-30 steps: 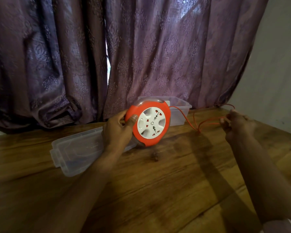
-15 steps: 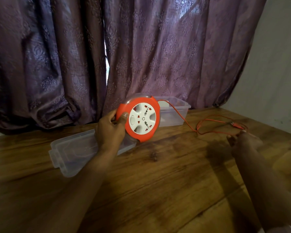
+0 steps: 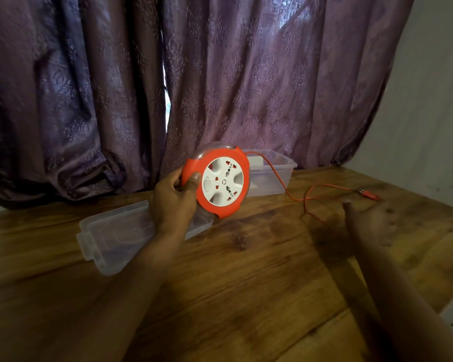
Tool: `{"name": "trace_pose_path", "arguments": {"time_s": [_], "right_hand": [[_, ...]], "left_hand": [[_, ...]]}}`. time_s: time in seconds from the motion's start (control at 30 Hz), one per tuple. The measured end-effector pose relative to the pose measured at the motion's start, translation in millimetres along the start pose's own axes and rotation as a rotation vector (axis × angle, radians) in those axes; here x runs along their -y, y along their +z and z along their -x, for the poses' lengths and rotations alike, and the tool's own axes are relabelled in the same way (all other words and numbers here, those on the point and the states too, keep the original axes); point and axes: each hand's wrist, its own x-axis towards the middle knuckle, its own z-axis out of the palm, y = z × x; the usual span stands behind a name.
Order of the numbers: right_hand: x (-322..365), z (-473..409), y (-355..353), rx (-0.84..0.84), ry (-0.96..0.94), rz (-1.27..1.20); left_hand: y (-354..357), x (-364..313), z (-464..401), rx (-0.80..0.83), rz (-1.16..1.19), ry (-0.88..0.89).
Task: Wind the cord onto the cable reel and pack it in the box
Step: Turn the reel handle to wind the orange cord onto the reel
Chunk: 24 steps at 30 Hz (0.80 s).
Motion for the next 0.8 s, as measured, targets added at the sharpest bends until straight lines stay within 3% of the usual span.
{"name": "trace_pose_path", "arguments": {"time_s": [0.13,0.3,0.57,0.67,0.8], "right_hand": [[1,9,11,0.164,-0.274,0.064],[-5,20,27,0.414,-0.349,0.259],[-8,22,29,0.291,-0.420,0.394],[-5,15,26,0.248,-0.304,0.097],[5,5,12,0.320,0.050,-0.656]], "left_hand": [[0,-2,2,0.015,-0.003,-0.003],[1,-1,3,0.017,0.001,0.006],[0,0,0,-0.020,-0.001,-0.006],[0,1,-2,-0.035,0.015,-0.004],[0,0,-3,-0.038,0.011,-0.012]]}}
